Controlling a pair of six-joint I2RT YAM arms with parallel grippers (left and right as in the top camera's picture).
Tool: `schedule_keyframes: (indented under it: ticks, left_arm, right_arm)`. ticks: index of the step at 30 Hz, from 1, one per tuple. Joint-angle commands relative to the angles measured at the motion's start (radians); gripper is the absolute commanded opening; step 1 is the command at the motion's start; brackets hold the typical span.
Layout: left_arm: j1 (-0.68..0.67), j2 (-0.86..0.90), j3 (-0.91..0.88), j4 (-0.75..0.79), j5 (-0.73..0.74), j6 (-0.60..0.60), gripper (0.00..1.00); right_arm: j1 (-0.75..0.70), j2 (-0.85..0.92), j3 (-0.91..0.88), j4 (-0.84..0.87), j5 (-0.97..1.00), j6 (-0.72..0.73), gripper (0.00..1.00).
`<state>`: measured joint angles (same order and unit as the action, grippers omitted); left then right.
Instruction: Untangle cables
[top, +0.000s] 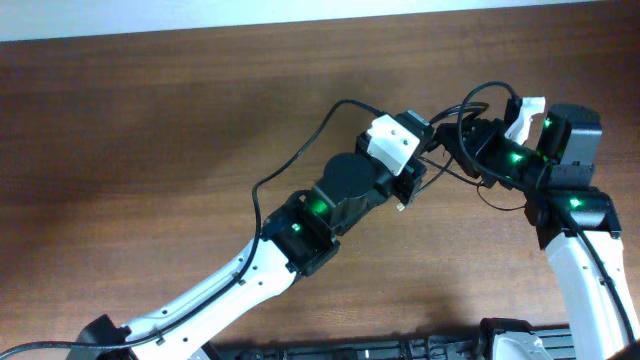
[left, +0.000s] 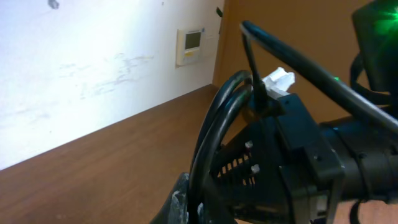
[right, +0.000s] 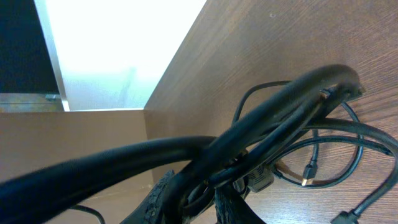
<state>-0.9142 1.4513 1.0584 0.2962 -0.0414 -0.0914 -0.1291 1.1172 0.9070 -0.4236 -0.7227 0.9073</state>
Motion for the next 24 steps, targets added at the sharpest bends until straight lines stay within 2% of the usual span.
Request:
schedule_keyframes:
  ticks: [1, 3, 5, 9, 11, 13, 15, 17, 22, 24]
  left_arm:
    - [-0.009, -0.006, 0.01, 0.021, 0.048, 0.033, 0.0]
    - [-0.006, -0.006, 0.01, 0.011, -0.011, 0.033, 0.0]
    - [-0.006, -0.006, 0.01, -0.019, -0.14, 0.032, 0.0]
    - [-0.006, -0.006, 0.01, -0.024, -0.169, 0.032, 0.0]
    - [-0.006, -0.006, 0.01, -0.025, -0.196, 0.032, 0.0]
    - [-0.006, -0.006, 0.01, -0.027, -0.293, 0.013, 0.0]
    - [-0.006, -0.006, 0.01, -0.064, -0.519, -0.077, 0.0]
    - [-0.006, -0.006, 0.01, -0.074, -0.603, -0.08, 0.0]
    - [0.002, -0.006, 0.01, -0.077, -0.61, -0.08, 0.0]
    - [0.015, -0.006, 0.01, -0.086, -0.61, -0.08, 0.0]
  right_arm:
    - [0.005, -0.011, 0.013, -0.008, 0.02, -0.013, 0.04]
    - [0.005, -0.011, 0.013, -0.01, 0.002, -0.013, 0.04]
    - [0.005, -0.011, 0.013, 0.0, -0.036, -0.042, 0.04]
    - [0.004, -0.011, 0.013, 0.001, -0.029, -0.042, 0.04]
    - [0.005, -0.011, 0.013, 0.001, -0.044, -0.042, 0.2]
    - [0.004, -0.011, 0.013, 0.001, -0.083, -0.043, 0.29]
    - [0.005, -0.011, 0.015, 0.005, -0.111, -0.082, 0.4]
    - [0.005, -0.011, 0.027, 0.009, -0.153, -0.12, 0.45]
    - [0.005, -0.019, 0.06, 0.008, -0.251, -0.184, 0.48]
    - [0.005, -0.029, 0.071, 0.011, -0.294, -0.227, 0.55]
